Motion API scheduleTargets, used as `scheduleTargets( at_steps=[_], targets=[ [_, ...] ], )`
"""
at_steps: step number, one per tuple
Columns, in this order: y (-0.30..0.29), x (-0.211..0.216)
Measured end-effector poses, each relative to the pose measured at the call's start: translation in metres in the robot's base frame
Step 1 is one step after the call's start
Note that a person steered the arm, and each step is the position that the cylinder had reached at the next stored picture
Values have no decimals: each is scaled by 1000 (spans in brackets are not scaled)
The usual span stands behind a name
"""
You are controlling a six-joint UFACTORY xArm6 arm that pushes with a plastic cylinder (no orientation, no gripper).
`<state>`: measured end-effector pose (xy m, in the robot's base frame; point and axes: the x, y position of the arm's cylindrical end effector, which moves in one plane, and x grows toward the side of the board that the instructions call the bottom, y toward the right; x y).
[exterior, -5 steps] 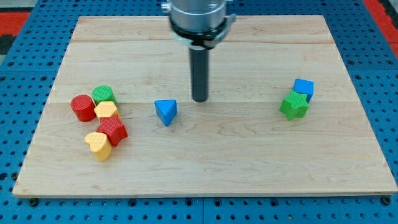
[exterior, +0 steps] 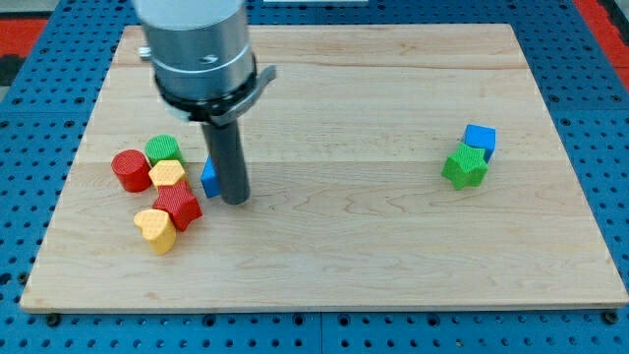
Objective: Move the arm to the bottom center of the board
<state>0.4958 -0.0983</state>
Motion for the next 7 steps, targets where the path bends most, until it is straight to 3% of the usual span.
scheduleTargets(
  at_steps=[3,5,7],
  targets=[
    [43,5],
    [116,8],
    [134,12]
  ],
)
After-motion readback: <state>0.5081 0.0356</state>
